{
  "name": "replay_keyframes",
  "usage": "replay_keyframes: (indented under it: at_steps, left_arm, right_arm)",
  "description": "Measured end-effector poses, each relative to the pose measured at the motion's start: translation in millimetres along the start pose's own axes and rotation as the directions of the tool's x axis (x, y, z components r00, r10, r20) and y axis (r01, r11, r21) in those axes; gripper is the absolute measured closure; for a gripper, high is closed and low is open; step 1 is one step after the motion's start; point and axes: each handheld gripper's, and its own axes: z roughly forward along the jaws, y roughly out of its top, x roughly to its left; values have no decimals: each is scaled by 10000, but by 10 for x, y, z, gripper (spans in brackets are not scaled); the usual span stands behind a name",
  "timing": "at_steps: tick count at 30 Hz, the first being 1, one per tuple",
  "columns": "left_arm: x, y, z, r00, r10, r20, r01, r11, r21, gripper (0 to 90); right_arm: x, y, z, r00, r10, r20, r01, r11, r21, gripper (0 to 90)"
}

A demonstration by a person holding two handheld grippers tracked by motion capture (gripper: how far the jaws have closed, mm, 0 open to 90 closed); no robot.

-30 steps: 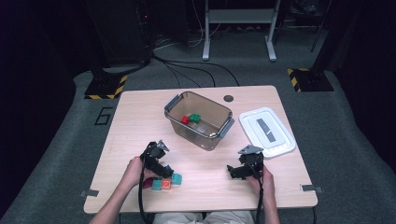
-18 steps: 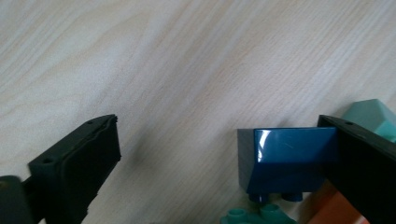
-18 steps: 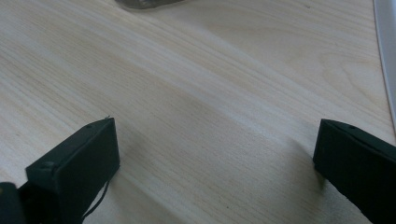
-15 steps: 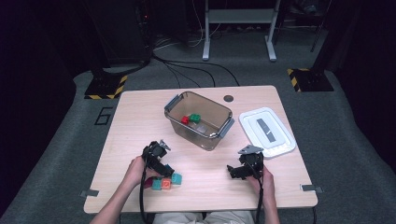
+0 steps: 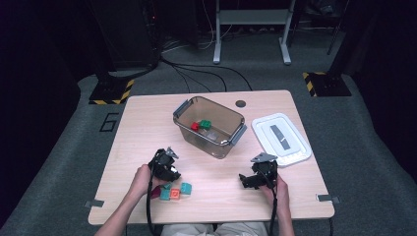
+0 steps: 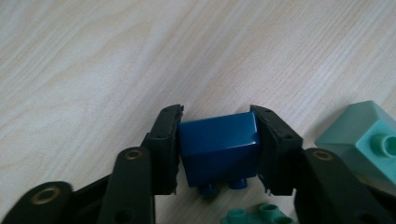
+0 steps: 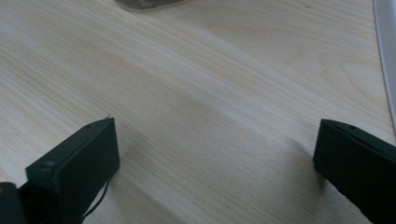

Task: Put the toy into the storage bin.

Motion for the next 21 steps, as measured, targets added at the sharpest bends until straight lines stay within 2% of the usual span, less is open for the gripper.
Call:
replay_keyframes:
  at_steps: [5, 6, 7, 11, 13, 16, 21]
  left_arm:
    - [10, -5, -37, 10000, 37, -64, -38, 9998, -195, 579]
    - [11, -4, -46, 10000, -6, -90, 3, 9996, -274, 580]
    - [13, -3, -56, 10000, -19, -94, 16, 9995, -323, 581]
    - [34, 9, -103, 9999, 6, -144, -11, 9993, -386, 583]
    - [44, 14, -119, 9998, -5, -196, -3, 9990, -447, 583]
    - [52, 28, -154, 9999, -24, -143, 16, 9986, -528, 584]
    - [77, 71, -227, 9998, 19, -202, -33, 9975, -701, 584]
  right_arm:
    - [4, 2, 0, 10000, 63, 6, -63, 10000, -1, 0]
    - [-4, 0, -1, 10000, -52, -1, 52, 10000, 10, 0]
    - [7, 2, 0, 10000, 96, 6, -96, 10000, 3, 0]
    - [-5, 0, -1, 10000, -67, -5, 67, 10000, 3, 0]
    - [4, 3, 0, 10000, 64, 4, -64, 10000, 1, 0]
    - [-3, 1, -1, 10000, -32, 0, 32, 10000, 9, 0]
    - [6, 3, 1, 10000, 99, 8, -99, 10000, -2, 0]
